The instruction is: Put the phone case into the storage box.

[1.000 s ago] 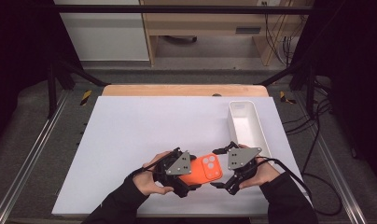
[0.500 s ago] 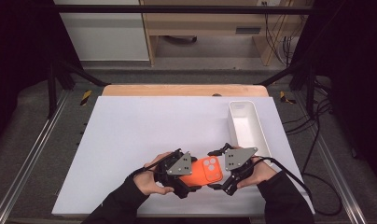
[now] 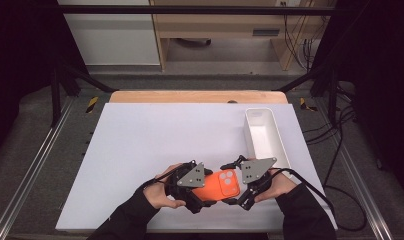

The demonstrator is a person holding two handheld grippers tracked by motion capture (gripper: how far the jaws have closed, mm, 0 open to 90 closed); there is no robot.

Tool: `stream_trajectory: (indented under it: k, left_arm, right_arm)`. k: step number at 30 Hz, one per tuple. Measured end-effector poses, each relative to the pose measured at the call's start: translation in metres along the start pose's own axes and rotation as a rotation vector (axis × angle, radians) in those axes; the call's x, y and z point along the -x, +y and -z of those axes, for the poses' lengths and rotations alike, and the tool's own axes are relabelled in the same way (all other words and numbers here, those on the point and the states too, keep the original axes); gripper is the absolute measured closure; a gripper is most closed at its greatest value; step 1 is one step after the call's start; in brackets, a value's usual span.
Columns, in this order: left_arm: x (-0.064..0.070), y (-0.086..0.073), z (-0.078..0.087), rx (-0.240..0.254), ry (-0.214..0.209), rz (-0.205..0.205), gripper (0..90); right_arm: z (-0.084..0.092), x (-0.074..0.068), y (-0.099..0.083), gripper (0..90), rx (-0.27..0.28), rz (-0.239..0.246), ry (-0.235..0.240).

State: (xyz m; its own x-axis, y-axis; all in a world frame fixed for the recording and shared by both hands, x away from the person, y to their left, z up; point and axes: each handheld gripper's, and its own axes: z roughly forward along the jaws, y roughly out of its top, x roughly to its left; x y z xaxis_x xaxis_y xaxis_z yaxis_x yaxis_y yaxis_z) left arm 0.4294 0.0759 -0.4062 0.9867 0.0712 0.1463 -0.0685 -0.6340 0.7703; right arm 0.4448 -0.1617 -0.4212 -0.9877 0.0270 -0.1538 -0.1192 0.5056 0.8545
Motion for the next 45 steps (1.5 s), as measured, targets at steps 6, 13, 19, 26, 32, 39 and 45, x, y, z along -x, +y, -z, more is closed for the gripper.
stream_trajectory:
  k: [6, 13, 19, 26, 32, 39, 45]
  left_arm:
    - [0.0013, -0.0003, -0.0008, 0.008, -0.017, -0.011, 14.2]
    - [0.0009, -0.0008, -0.0001, 0.010, -0.027, -0.012, 14.3]
    - [0.0002, -0.0007, -0.0004, 0.014, -0.035, -0.007, 14.3]
    - [-0.0004, -0.0007, -0.0010, 0.012, -0.035, 0.000, 14.5]
    - [-0.0015, -0.0011, -0.0012, 0.011, -0.033, 0.006, 14.7]
    - [-0.0040, -0.0027, -0.0029, 0.006, -0.035, 0.031, 15.0]
    - [-0.0059, -0.0027, 0.0003, 0.030, -0.034, 0.060, 14.4]
  right_arm:
    - [0.0013, -0.0006, 0.0005, 10.6, 0.018, -0.002, 0.036]
    - [0.0028, 0.0003, 0.0013, 12.9, 0.017, -0.030, 0.058]
    - [0.0041, 0.0006, 0.0018, 14.0, 0.010, -0.047, 0.070]
    - [0.0056, 0.0004, 0.0031, 14.4, 0.010, -0.051, 0.064]
    - [0.0057, 0.0001, 0.0038, 14.6, 0.004, -0.059, 0.057]
    - [0.0058, 0.0005, 0.0041, 15.0, 0.002, -0.058, 0.047]
    - [0.0093, 0.0024, 0.0054, 15.6, -0.004, -0.076, 0.034]
